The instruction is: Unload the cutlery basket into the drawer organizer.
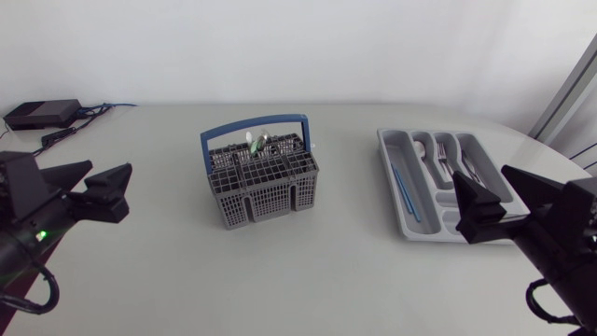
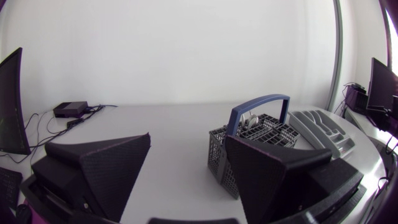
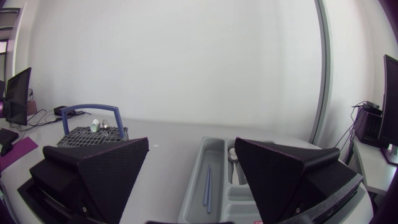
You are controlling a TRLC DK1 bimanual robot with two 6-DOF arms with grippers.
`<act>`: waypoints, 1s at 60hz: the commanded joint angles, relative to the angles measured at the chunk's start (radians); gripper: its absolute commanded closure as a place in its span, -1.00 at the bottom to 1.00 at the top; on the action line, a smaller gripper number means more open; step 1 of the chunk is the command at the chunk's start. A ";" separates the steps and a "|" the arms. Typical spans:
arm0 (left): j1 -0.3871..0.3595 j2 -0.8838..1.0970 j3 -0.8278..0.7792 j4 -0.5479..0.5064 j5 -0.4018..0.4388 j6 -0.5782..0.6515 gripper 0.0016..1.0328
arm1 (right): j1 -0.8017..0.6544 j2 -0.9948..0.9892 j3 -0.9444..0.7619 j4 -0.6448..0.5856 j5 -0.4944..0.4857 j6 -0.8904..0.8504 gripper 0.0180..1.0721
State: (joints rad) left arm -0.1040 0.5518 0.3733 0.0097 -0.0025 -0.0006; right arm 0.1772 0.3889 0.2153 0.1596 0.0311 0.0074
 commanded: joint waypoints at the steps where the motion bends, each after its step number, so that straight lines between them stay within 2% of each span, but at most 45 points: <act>1: -0.031 0.117 0.110 -0.037 -0.025 -0.012 -0.85 | 0.011 0.133 0.078 0.027 0.016 0.016 -0.89; 9: -0.049 0.303 0.250 -0.134 -0.053 0.016 -0.80 | 0.025 0.329 0.203 -0.029 0.038 0.014 -0.90; 17: -0.054 0.520 0.412 -0.255 -0.054 0.065 -0.80 | 0.061 0.531 0.366 -0.170 0.043 -0.024 -0.90; 20: -0.053 0.591 0.460 -0.281 -0.076 0.099 -0.80 | 0.070 0.570 0.391 -0.187 0.041 -0.032 -0.90; 23: -0.053 0.688 0.521 -0.289 -0.133 0.156 -0.81 | 0.090 0.634 0.424 -0.207 0.035 -0.061 -0.90; 26: -0.049 0.752 0.562 -0.307 -0.134 0.189 -0.82 | 0.099 0.674 0.440 -0.221 0.016 -0.110 -0.90; 30: -0.037 0.843 0.621 -0.338 -0.128 0.248 -0.86 | 0.102 0.735 0.478 -0.281 -0.063 -0.195 -0.90; 38: -0.010 0.961 0.682 -0.327 -0.039 0.275 -0.87 | 0.113 0.823 0.519 -0.328 -0.158 -0.218 -0.89; 43: 0.038 1.050 0.750 -0.323 0.082 0.287 -0.86 | 0.127 0.864 0.529 -0.330 -0.232 -0.248 -0.89; 48: 0.070 1.080 0.773 -0.278 0.159 0.298 -0.86 | 0.168 0.917 0.542 -0.328 -0.241 -0.261 -0.89; 53: 0.084 1.123 0.803 -0.223 0.180 0.297 -0.83 | 0.205 0.986 0.570 -0.327 -0.241 -0.274 -0.84; 60: 0.079 1.255 0.908 -0.224 0.182 0.298 -0.83 | 0.260 1.093 0.628 -0.299 -0.241 -0.277 -0.84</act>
State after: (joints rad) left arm -0.0227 1.7256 1.2182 -0.2222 0.1619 0.2745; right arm 0.4084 1.4239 0.8001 -0.1535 -0.2062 -0.2485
